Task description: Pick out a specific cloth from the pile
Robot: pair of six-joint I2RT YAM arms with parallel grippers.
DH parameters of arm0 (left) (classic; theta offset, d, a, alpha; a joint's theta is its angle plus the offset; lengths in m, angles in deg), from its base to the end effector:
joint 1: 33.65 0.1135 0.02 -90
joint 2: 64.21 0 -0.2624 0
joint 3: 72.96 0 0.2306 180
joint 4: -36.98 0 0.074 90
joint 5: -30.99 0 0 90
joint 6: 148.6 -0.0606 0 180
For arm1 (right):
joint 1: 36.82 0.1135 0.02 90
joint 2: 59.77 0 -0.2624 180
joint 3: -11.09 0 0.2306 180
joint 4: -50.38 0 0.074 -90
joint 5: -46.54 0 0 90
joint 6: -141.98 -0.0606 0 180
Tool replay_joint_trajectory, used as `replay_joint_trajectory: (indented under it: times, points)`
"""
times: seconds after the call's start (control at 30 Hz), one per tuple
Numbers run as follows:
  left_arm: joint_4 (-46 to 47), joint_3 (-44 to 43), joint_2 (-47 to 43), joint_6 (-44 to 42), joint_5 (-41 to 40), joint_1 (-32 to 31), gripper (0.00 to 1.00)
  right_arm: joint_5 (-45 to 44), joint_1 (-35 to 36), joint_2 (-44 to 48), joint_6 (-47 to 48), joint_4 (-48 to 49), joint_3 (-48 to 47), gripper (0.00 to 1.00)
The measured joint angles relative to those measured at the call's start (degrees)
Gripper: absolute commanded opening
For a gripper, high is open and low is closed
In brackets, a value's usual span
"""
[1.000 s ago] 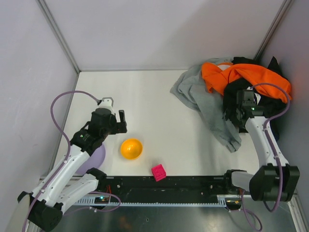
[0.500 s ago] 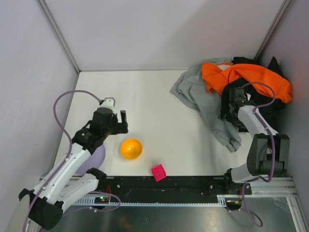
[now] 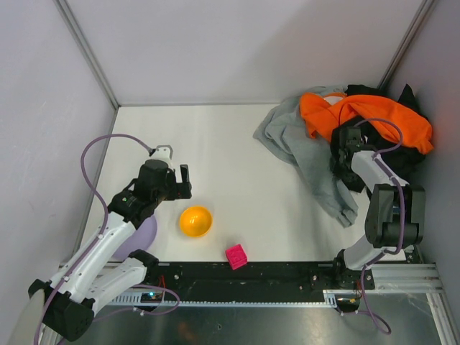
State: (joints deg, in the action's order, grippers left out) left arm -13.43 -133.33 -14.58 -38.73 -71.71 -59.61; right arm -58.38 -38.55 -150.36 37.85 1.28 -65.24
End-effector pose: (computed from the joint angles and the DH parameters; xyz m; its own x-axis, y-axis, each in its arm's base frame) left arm 0.1668 -0.0664 0.2714 -0.6332 -0.0605 -0.7716 0.0634 0.9895 -0.1296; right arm 0.3050 -0.0248 0.2006 -0.8311 0.2611 -0.4910 0.3583 0.9267 -0.1137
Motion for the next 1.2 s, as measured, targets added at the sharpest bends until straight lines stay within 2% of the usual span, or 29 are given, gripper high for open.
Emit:
replay_joint_trajectory:
  times: [0.13,0.2,0.5,0.83,1.07,1.2]
  points:
    - [0.0,0.0,0.0,0.0,0.1,0.0,1.00,0.8,-0.2,-0.9,0.2,-0.6,-1.6,0.03]
    - [0.0,0.0,0.0,0.0,0.1,0.0,1.00,0.9,0.0,-0.8,0.3,-1.7,-2.6,0.01]
    - [0.0,0.0,0.0,0.0,0.5,0.0,1.00,2.3,3.1,1.6,1.2,-6.8,-10.1,0.00]
    - [0.0,0.0,0.0,0.0,0.5,0.0,1.00,4.5,2.2,5.1,2.2,-8.5,-29.1,0.00]
    - [0.0,0.0,0.3,0.0,1.0,0.0,1.00,4.0,1.8,-4.1,2.2,-8.4,-48.1,0.00]
    - [0.0,0.0,0.7,0.0,1.2,0.0,1.00,2.8,1.8,-10.8,2.6,-6.5,-54.4,0.00]
